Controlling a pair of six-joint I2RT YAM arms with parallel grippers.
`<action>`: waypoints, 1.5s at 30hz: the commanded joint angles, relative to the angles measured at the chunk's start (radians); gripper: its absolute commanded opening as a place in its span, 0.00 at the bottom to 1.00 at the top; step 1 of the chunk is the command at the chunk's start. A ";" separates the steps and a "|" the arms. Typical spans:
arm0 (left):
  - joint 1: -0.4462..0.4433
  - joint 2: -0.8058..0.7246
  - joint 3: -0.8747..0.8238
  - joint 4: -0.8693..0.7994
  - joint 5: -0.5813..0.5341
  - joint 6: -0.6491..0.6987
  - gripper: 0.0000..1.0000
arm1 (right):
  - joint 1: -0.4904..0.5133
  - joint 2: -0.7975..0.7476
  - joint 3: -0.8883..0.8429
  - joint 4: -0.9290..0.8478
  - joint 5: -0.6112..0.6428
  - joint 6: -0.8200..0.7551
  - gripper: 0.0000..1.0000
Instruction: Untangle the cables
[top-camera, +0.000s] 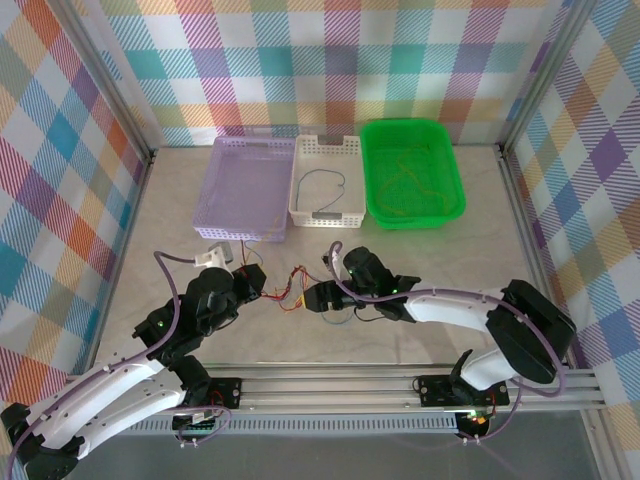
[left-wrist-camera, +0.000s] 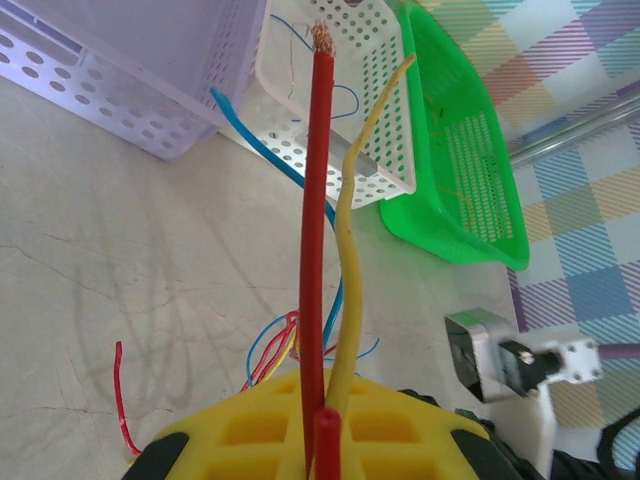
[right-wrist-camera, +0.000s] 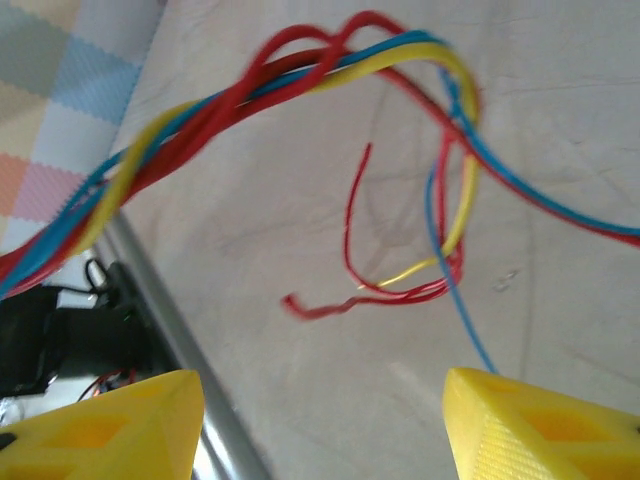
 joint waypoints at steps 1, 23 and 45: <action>-0.020 -0.010 0.000 0.038 -0.031 -0.024 0.00 | 0.014 0.057 0.039 0.099 0.074 0.030 0.61; -0.037 -0.181 -0.016 -0.307 -0.161 -0.027 0.00 | -0.080 -0.145 -0.002 -0.256 0.376 0.002 0.00; -0.034 -0.115 -0.189 -0.279 -0.103 -0.038 0.26 | -0.533 -0.502 0.014 -0.591 0.149 -0.136 0.00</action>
